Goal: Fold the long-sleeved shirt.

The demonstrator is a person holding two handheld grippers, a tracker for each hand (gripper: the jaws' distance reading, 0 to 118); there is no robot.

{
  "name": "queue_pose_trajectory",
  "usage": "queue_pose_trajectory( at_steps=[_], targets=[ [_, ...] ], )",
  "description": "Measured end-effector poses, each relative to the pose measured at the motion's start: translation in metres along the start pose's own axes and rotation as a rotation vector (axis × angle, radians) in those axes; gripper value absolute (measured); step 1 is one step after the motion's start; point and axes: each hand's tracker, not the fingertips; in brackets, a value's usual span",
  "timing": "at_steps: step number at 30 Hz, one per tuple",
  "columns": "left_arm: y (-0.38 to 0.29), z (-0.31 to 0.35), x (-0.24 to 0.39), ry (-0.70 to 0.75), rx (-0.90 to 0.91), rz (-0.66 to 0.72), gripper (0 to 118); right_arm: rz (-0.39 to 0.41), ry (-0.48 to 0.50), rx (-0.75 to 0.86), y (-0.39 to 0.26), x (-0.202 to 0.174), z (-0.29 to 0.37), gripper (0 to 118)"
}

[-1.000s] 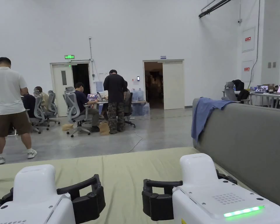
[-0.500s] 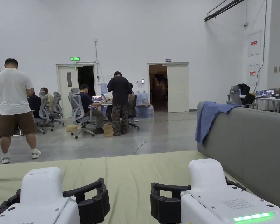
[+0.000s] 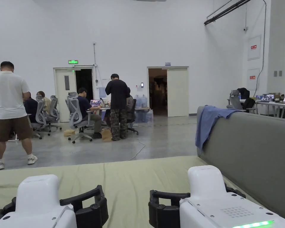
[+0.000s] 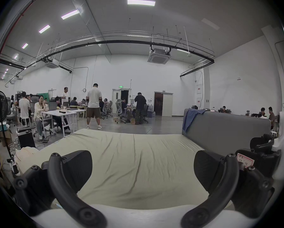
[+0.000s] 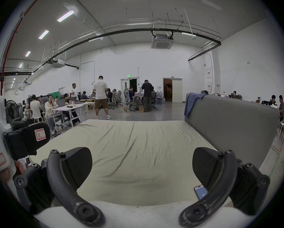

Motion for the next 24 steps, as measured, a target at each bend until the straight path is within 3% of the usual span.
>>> queue_pose_trajectory(
  at_steps=[24],
  targets=[
    [0.0010,-0.0003,0.0021,0.002,0.002,-0.013,118,-0.016,0.006,-0.006,0.0006,0.0023,-0.0034,118]
  ],
)
